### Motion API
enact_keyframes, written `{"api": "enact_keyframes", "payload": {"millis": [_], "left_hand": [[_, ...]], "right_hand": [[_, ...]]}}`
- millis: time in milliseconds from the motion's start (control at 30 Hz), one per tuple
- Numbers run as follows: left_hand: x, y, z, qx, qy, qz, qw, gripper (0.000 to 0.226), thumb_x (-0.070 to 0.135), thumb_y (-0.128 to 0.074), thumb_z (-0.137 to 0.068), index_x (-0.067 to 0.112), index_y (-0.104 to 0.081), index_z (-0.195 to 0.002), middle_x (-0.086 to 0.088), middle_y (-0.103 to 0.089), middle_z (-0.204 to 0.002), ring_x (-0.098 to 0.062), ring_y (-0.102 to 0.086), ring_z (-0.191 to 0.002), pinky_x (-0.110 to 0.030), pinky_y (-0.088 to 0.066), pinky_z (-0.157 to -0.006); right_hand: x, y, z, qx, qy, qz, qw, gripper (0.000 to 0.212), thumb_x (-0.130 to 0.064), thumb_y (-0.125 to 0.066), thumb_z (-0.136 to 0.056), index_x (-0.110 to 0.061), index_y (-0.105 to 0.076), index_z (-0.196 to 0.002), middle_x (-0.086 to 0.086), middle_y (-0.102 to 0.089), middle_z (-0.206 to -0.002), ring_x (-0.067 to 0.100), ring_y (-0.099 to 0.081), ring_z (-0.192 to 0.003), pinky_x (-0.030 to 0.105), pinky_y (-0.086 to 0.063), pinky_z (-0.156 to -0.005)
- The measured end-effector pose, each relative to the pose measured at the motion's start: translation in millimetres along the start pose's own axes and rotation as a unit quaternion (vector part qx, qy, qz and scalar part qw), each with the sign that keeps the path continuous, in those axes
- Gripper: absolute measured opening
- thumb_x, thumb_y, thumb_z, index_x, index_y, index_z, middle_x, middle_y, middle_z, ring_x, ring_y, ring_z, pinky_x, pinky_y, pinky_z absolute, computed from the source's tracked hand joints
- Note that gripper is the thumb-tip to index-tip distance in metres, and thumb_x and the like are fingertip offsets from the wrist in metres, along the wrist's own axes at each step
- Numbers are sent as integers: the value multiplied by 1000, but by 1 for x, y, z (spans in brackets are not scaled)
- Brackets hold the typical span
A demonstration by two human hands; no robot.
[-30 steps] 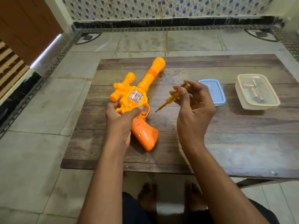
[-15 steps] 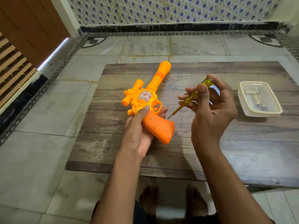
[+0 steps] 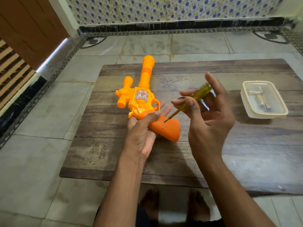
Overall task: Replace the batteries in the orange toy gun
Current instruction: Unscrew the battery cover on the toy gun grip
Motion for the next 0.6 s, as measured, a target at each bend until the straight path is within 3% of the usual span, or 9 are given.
{"api": "enact_keyframes", "payload": {"millis": [100,200,267,600], "left_hand": [[-1,-4,-1,6,-7,0,1000,53,-19,-49,-92,-2,-47,-142,-12,-78,-99,-27,-77,-91,-38,-63,-75],[-3,-7,0,11,-8,-13,1000,50,-19,-49,-91,-1,-50,-138,-9,-79,-95,-20,-77,-88,-34,-63,-71],[-3,-8,1,13,-6,-8,1000,51,-21,-48,-90,-1,-50,-137,-10,-79,-95,-20,-78,-87,-33,-62,-66],[-1,-6,1,9,2,-2,1000,56,-19,-50,-90,0,-47,-143,-13,-78,-103,-23,-78,-89,-38,-63,-65]], "right_hand": [[2,-4,2,-28,32,54,998,51,15,-58,-97,3,-46,-145,19,-69,-104,19,-75,-92,47,-63,-84],[4,-5,3,-44,51,94,993,52,13,-61,-95,0,-48,-144,6,-71,-103,12,-75,-91,37,-62,-84],[5,-7,4,-54,60,111,990,53,13,-61,-95,-1,-48,-145,9,-72,-106,13,-74,-93,35,-62,-85],[8,-9,4,-84,71,125,986,55,12,-61,-96,-7,-45,-145,7,-69,-108,20,-72,-94,48,-61,-82]]}}
Point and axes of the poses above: each hand's wrist, its own z-axis away from the middle knuckle, its own y-axis out of the back of the hand, x = y × z, the point moved 5 cm from there along -z, towards the middle knuckle
